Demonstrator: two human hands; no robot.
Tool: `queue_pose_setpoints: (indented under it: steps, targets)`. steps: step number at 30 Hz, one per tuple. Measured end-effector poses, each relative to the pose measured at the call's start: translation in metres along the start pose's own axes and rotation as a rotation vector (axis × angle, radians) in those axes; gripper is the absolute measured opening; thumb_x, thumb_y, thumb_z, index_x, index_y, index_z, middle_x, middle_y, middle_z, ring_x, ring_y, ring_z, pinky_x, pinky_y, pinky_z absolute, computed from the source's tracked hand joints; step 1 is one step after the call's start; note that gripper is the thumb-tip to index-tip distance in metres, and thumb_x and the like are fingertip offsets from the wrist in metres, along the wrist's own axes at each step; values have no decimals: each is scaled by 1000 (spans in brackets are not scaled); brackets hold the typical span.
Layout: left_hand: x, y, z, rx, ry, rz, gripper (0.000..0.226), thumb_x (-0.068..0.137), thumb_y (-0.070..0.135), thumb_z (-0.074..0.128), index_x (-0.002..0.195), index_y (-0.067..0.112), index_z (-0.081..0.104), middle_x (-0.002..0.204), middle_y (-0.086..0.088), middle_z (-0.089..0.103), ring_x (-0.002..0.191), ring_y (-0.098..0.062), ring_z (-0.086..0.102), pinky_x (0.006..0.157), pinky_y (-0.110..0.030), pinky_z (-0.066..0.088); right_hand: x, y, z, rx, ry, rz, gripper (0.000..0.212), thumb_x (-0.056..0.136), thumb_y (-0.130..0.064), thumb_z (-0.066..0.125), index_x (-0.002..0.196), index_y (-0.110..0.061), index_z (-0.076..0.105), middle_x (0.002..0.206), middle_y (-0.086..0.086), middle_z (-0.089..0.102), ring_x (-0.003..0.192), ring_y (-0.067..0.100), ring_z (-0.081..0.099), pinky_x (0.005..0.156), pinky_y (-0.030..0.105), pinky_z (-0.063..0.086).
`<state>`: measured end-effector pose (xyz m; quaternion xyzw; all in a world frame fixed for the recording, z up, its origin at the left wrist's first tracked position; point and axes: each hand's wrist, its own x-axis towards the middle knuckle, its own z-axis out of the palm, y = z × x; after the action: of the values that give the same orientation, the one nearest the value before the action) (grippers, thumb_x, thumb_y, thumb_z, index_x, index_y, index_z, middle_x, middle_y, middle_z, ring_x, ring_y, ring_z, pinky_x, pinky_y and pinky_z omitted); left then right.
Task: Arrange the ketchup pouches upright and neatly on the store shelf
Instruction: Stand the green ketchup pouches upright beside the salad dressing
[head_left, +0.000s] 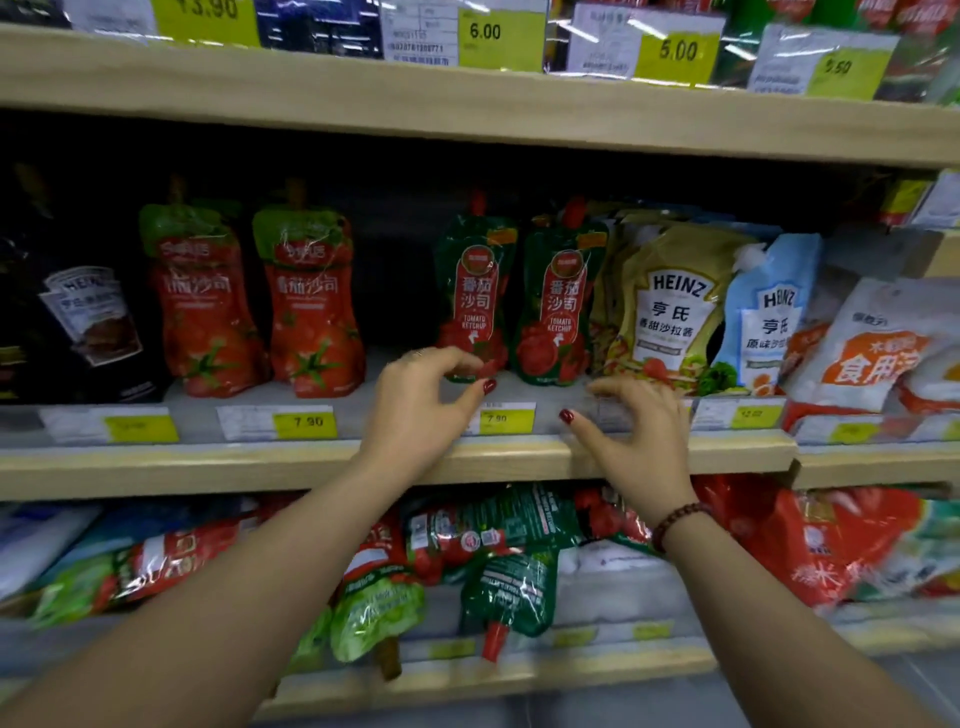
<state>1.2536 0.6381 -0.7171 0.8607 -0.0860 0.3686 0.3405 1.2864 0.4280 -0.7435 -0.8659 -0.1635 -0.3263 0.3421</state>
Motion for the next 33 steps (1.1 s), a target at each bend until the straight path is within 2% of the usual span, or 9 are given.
queue_pose_setpoints:
  steps: [2,6,9,12,16,20,23,28,33]
  targets:
    - [-9,1,-2,39,51,20,15,78,21,72,93,16,72,90,5,70,90,-15,62,84,-32,47,-12,-11,-3,81,18,-67,29,75,-34,73,98,-19,64,97,-5,60,97,17,49,85,30,37]
    - [-24,3,-10,44,107,51,14,79,23,71,90,16,71,86,8,66,89,-19,60,87,-38,45,-54,-25,1,103,21,-256,23,81,-33,66,95,-15,63,94,-3,64,93,12,53,84,25,40]
    - [-31,0,-15,172,137,35,16,78,27,70,91,18,71,87,2,70,90,-23,61,96,-50,39,-80,-27,15,103,-189,-288,23,81,-33,64,97,-16,64,93,-3,65,92,12,57,83,25,46]
    - [-36,-5,-19,254,159,-27,20,78,32,70,93,19,71,89,0,71,94,-26,60,101,-49,33,-94,-20,33,52,-394,-210,33,77,-30,70,106,-17,63,104,-1,65,101,15,56,88,31,47]
    - [-43,-16,-20,228,163,-69,21,77,32,71,93,19,71,91,-1,69,96,-26,58,107,-44,26,-96,-10,56,-121,-539,-182,57,74,-37,71,125,-19,54,127,-1,56,120,19,46,103,30,32]
    - [-45,-24,-19,190,158,-52,21,75,32,72,94,24,70,90,3,67,97,-22,57,112,-36,17,-92,-9,74,-240,-515,-202,72,67,-46,71,132,-26,46,137,-3,48,129,20,36,112,35,9]
    - [-44,-25,-17,197,176,-58,18,75,32,70,91,25,70,89,5,66,95,-21,57,112,-36,19,-89,-13,81,-305,-524,-133,78,64,-49,69,134,-33,39,140,-8,43,134,18,26,112,43,-6]
    - [-44,-26,-12,210,211,-54,16,74,33,68,89,26,69,89,6,66,95,-21,57,110,-34,20,-82,-20,86,-420,-561,-92,74,64,-51,69,131,-38,42,132,-7,48,128,22,31,111,53,3]
    - [-44,-28,-13,206,199,-46,17,75,33,67,90,26,68,91,7,66,97,-20,56,110,-32,17,-74,-21,83,-451,-565,-154,62,67,-50,72,123,-32,55,123,-4,56,122,22,39,110,43,14]
